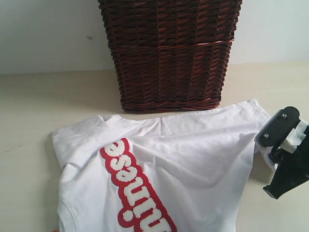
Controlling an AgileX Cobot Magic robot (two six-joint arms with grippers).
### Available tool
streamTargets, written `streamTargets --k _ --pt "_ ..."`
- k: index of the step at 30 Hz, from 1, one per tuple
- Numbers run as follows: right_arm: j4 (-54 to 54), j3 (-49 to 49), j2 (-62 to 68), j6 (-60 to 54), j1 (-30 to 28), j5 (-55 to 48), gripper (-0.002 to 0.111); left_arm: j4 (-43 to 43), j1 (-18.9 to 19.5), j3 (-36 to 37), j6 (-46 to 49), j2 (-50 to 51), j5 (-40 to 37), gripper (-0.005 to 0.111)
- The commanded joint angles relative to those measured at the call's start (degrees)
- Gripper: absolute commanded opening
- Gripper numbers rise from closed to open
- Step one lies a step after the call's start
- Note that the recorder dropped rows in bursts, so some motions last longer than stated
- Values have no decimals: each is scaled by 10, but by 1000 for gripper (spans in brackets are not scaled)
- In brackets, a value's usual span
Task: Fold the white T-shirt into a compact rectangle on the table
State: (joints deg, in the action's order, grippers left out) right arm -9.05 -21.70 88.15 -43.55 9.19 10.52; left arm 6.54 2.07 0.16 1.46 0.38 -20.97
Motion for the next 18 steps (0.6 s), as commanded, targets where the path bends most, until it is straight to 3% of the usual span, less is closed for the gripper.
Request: streamTargets --k 1,8,12,18 --pt "-1 -1 -27 -3 -3 5 0 1 1 -2 -2 -4 4 0" --pt "2 -1 -123 -84 -3 -128 0 1 1 -2 -2 -4 4 0" --pt "58 -1 -179 -184 -3 -292 0 1 1 -2 -2 -4 4 0" --pt "201 -1 -209 -185 -3 -528 0 1 1 -2 -2 -4 4 0"
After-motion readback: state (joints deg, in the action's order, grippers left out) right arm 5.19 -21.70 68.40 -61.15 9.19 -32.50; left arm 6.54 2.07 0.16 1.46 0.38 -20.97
